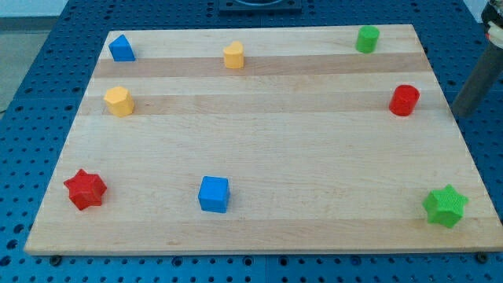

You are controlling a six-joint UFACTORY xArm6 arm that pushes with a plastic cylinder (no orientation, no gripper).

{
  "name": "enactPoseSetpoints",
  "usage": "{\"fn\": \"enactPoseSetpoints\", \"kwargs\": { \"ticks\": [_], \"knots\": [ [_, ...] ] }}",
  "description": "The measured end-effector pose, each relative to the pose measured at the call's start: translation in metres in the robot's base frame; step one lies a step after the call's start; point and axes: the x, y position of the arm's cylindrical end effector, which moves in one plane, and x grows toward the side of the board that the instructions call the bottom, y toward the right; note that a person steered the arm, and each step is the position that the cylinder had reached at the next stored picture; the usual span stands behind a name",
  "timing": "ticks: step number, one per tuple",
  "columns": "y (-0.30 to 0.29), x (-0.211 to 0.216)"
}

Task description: Move red circle towards blue cube

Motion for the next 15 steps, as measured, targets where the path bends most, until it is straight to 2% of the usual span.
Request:
{"fn": "enactPoseSetpoints", "kwargs": {
  "ticks": [1, 2, 3, 4, 15],
  "knots": [
    [0.0, 0.002],
    [-0.014, -0.02],
    [-0.054, -0.032],
    [-0.066, -0.032],
    [-0.118, -0.032]
  ]
}}
